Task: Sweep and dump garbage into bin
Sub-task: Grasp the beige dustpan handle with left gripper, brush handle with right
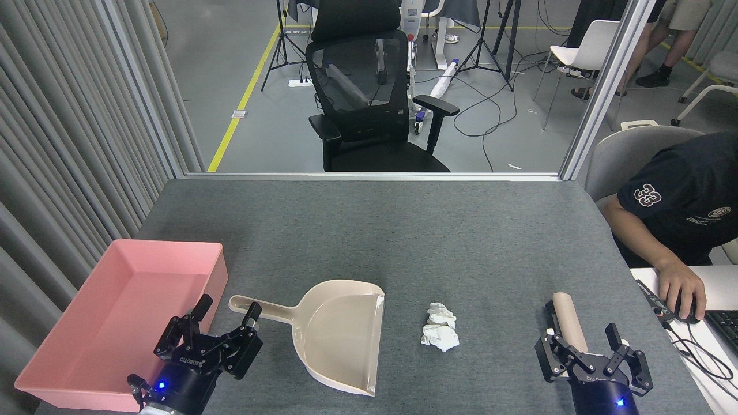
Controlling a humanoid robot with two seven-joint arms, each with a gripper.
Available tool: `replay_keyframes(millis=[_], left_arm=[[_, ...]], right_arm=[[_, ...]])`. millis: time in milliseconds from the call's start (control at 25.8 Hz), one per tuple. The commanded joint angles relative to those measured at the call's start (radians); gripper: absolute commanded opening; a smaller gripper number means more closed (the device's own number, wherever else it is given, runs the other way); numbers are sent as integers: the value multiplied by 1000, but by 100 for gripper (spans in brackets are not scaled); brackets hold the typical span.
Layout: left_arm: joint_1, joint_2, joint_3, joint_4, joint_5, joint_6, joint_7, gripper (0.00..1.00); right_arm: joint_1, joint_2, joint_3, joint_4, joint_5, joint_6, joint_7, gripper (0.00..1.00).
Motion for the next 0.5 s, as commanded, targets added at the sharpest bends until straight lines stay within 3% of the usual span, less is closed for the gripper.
replay_keyframes(millis=[0,194,349,465], left_arm=[[4,0,12,0,4,-1,5,99],[5,-5,12,-11,6,-3,0,99],[2,0,12,-5,37,-3,-15,99],[-5,-11,5,-3,86,8,-98,99]], right_arm=[[1,0,0,0,0,-2,-1,99],[16,-16,-1,-1,0,-5,1,99],[64,-71,-4,-9,-2,-6,1,99],[101,-92,-12,-11,-5,-23,1,99]])
